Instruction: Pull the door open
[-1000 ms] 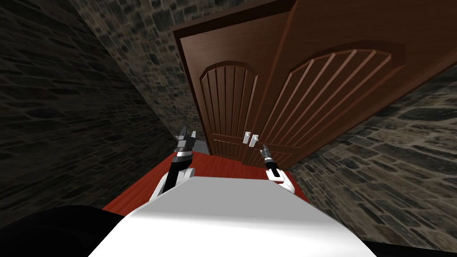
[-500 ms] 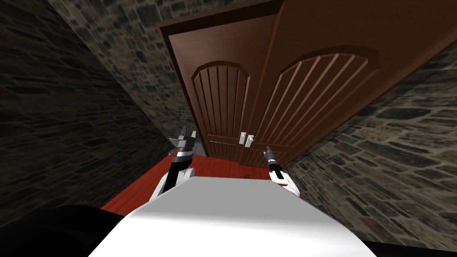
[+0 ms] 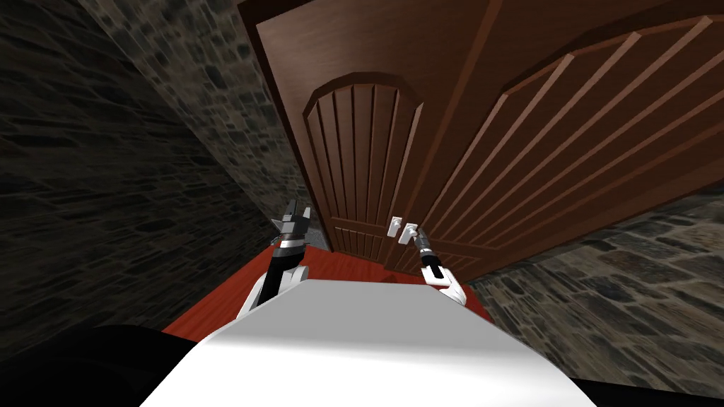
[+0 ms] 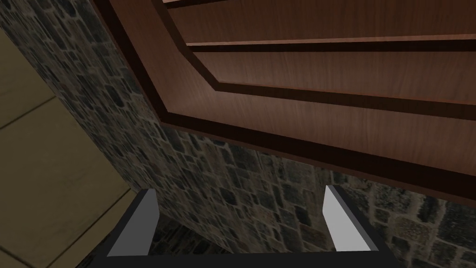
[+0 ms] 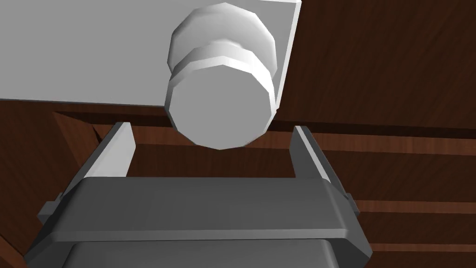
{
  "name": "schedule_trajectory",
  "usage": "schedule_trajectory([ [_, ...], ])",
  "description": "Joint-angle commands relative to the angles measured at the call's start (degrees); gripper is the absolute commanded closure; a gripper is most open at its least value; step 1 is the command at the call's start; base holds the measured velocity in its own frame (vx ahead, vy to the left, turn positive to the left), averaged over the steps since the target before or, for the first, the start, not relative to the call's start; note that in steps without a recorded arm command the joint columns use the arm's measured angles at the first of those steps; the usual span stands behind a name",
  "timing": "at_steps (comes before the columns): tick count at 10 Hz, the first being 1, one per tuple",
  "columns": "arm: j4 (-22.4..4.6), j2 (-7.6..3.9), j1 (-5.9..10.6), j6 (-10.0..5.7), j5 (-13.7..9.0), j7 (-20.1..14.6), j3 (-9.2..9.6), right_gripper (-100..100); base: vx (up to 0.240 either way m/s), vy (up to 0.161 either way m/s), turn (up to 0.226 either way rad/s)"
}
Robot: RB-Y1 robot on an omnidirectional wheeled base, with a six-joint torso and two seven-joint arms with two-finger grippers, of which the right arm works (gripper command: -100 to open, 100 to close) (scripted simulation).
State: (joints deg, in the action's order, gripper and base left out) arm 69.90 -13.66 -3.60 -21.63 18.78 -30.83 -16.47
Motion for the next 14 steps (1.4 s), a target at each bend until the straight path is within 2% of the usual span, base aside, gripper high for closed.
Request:
schedule_trajectory([
  [1,0.0,0.00,0.00,0.00,0.0,0.0,0.00,-100,0.084,0.057,0.028],
  [2,0.0,0.00,0.00,0.00,0.0,0.0,0.00,100,-0.006,-0.004,-0.027],
  [7,0.0,0.00,0.00,0.00,0.0,0.0,0.00,100,-0.017,-0.009,0.007],
  [8,-0.2,-0.58,-1.08,0.05,0.0,-0.4,-0.28,100,-0.137,-0.078,-0.088],
  [9,-0.1,-0.75,-1.30,0.03,0.1,-0.5,-0.25,100,-0.226,-0.100,-0.093],
  [10,1.6,-0.57,-1.96,0.14,0.3,-1.1,0.59,-100,-0.211,-0.016,-0.004],
  [14,3.5,-0.63,-2.87,-0.62,1.1,-3.0,2.83,-100,-0.216,0.051,0.051],
])
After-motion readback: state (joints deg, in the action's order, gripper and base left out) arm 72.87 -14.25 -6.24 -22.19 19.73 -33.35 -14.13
